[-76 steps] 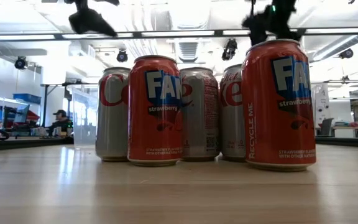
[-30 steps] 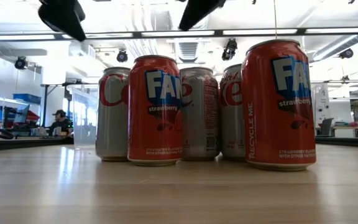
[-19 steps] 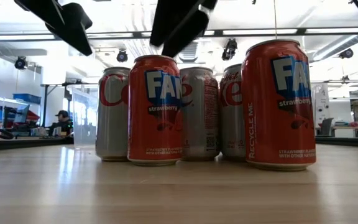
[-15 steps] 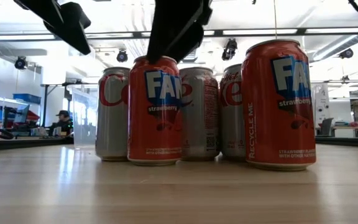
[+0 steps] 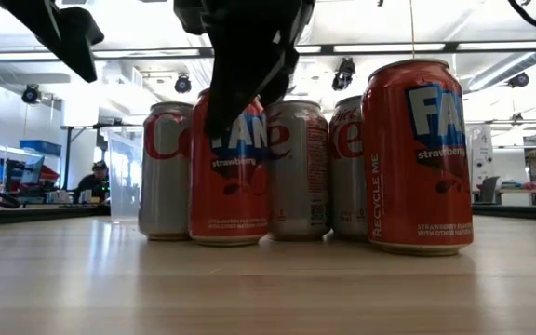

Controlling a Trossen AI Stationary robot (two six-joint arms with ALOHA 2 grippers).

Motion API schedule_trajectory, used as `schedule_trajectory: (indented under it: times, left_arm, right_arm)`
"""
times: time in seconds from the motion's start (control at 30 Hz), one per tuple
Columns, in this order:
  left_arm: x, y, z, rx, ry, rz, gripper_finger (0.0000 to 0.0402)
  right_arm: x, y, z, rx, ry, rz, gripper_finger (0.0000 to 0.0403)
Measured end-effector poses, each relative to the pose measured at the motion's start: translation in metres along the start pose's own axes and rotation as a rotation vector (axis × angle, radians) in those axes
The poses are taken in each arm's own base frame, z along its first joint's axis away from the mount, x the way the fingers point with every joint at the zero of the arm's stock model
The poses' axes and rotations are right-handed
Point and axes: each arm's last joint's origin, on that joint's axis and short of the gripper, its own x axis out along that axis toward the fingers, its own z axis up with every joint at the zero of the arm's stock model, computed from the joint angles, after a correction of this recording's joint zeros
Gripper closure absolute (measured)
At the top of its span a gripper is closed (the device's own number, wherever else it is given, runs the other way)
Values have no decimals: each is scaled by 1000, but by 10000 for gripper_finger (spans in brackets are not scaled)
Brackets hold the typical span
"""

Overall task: Sort soda cans
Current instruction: Put the red soda can into the middle white bin

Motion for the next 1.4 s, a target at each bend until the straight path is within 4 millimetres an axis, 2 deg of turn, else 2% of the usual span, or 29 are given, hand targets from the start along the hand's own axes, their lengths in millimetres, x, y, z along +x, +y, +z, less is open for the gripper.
schedule_trajectory:
  times: [0.13,0.27,0.33,0.4,0.57,0.67,0.83,0.9,1.03,1.17,1.4]
  left_arm:
    - [-10,6,-1,-13,-39,3,56]
    - [-24,14,-2,-32,-108,17,56]
    - [-31,18,-3,-44,-154,29,56]
    - [-40,23,-4,-59,-204,43,56]
    - [-57,35,-8,-99,-290,50,56]
    - [-62,42,-8,-95,-328,75,56]
    - [-67,49,-5,-40,-397,159,56]
    - [-67,50,-1,-3,-422,193,56]
    - [-68,53,6,50,-480,294,56]
    - [-69,56,11,61,-517,331,56]
    - [-72,61,11,1,-542,372,56]
  right_arm:
    - [-1,-6,1,16,1,16,104]
    - [-11,-14,3,48,2,53,106]
    - [-24,-19,3,69,-8,57,106]
    - [-45,-24,6,96,-49,64,106]
    - [-117,-43,11,136,-226,70,106]
    - [-149,-59,9,195,-299,30,106]
    - [-200,-101,2,359,-466,-176,106]
    - [-209,-121,-1,414,-492,-260,106]
    - [-207,-159,-5,481,-468,-354,106]
    - [-193,-193,-6,482,-413,-350,106]
    - [-125,-241,-10,402,-196,-240,106]
